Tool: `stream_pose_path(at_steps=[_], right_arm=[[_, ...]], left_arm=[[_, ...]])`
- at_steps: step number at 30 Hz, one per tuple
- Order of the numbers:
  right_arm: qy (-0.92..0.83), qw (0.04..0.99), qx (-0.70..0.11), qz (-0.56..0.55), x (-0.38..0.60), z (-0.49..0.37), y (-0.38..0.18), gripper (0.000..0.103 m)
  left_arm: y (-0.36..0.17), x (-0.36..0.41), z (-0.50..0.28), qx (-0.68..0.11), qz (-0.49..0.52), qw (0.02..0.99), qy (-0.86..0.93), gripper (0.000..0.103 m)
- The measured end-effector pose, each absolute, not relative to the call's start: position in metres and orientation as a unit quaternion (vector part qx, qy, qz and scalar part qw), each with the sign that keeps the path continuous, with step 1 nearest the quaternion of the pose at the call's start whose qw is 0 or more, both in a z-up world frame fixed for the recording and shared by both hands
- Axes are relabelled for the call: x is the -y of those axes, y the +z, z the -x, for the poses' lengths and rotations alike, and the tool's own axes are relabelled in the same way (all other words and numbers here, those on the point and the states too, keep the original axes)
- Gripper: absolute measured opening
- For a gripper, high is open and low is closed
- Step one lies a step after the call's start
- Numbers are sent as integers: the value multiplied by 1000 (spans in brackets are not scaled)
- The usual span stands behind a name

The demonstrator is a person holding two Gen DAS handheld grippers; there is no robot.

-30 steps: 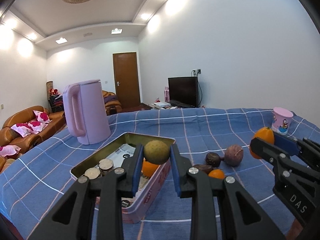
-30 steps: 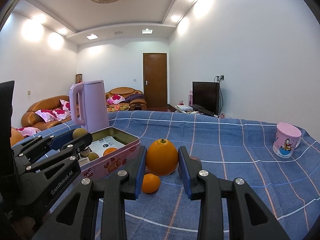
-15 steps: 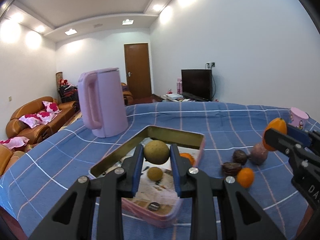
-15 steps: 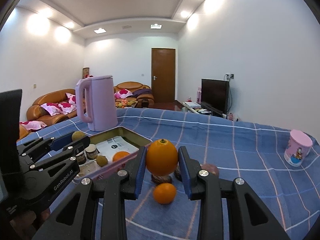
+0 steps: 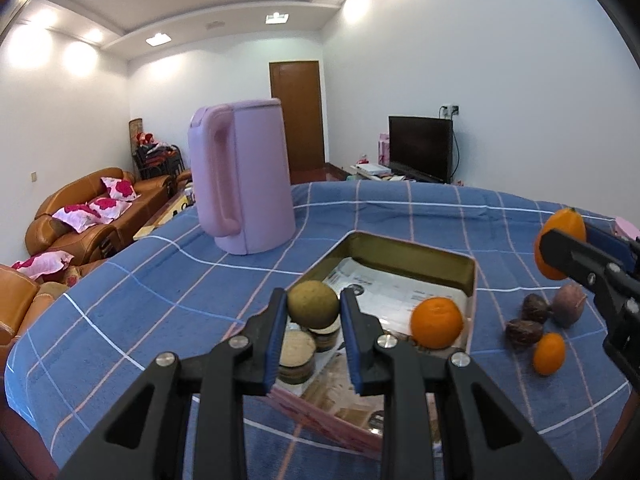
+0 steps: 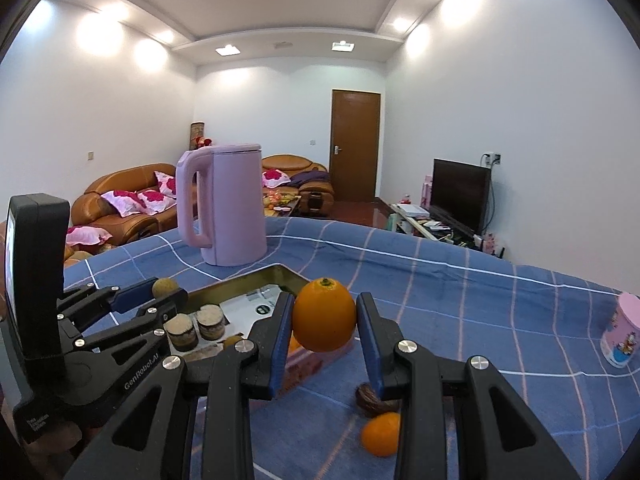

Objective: Organize fruits
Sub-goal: 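Carry the greenish fruit in the left tool while the right tool carries the orange over the tin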

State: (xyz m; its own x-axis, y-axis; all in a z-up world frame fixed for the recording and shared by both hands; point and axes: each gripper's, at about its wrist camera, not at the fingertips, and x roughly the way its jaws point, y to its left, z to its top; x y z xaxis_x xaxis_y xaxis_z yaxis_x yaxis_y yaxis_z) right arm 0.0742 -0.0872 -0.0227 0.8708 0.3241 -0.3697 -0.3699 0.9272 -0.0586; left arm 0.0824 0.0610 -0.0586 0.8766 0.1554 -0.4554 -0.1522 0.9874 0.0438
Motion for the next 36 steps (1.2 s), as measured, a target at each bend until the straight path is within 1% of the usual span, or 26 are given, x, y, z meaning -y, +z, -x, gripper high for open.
stream_pose_path(at_steps=[7, 16, 36], right_arm=[[198, 960, -186, 69, 63, -86, -26, 34], [216, 950, -216, 69, 42, -97, -43, 34], [231, 930, -276, 79, 30, -110, -68, 34]], left_arm=[[-65, -73, -92, -259, 10, 963, 78, 28], [-71, -81, -101, -281, 16, 957, 70, 28], [-77, -84, -114, -315, 23, 947, 54, 28]])
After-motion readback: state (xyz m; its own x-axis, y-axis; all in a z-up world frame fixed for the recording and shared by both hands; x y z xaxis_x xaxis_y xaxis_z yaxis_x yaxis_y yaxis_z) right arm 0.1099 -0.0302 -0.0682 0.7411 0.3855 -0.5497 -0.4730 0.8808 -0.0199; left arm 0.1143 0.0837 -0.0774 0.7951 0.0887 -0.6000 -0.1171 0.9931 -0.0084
